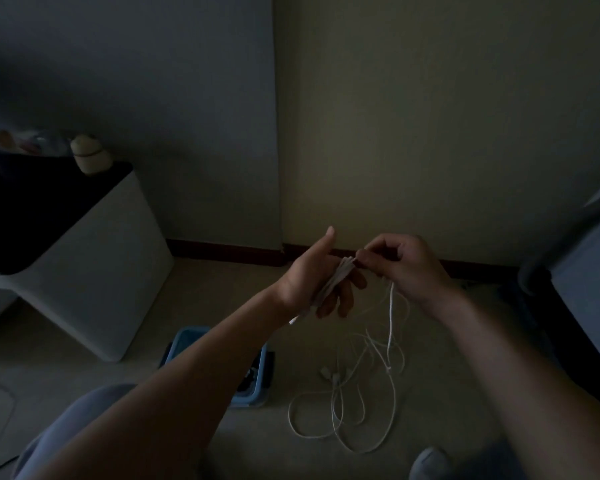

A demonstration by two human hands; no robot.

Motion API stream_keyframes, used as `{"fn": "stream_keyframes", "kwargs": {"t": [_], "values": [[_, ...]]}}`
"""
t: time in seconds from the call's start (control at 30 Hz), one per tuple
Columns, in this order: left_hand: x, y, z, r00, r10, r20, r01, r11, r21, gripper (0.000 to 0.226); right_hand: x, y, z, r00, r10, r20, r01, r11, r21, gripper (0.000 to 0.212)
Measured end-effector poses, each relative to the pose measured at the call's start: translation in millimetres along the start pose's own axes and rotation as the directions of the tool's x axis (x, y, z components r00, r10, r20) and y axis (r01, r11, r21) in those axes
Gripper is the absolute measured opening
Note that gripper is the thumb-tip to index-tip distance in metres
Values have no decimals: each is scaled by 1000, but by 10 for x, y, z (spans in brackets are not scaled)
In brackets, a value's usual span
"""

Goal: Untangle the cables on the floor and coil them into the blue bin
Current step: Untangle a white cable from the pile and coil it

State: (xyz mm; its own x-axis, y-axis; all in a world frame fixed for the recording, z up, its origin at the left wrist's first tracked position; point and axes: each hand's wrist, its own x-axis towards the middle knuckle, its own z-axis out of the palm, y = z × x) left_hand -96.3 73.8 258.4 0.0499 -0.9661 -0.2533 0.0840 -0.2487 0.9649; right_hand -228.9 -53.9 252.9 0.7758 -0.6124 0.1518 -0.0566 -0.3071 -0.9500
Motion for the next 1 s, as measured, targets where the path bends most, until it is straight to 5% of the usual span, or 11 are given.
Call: {"fn": "stream_keyframes", "kwargs": {"t": [0.07, 0.43, 0.73, 0.83, 1.0], "values": [[4, 4, -4, 999, 18, 26, -16, 997, -78, 86, 8, 37, 4, 999, 33, 13, -32, 999, -14, 13], [-75, 15, -50, 994, 83, -75, -107, 908, -406, 46, -45, 90, 164, 959, 261, 108, -265, 964, 17, 17], [-93, 2, -170, 963, 136, -231, -261, 678, -687, 50, -87, 265, 357, 967, 197, 162, -179, 976, -124, 12], [-70, 22, -256, 930, 113, -348, -338, 630, -699, 52, -120, 275, 406, 936, 246, 252, -213, 966, -148, 18], [-49, 13, -373, 872, 86, -482, -398, 698, -595, 52, -142, 230, 410, 925, 227, 304, -181, 968, -173, 15]]}}
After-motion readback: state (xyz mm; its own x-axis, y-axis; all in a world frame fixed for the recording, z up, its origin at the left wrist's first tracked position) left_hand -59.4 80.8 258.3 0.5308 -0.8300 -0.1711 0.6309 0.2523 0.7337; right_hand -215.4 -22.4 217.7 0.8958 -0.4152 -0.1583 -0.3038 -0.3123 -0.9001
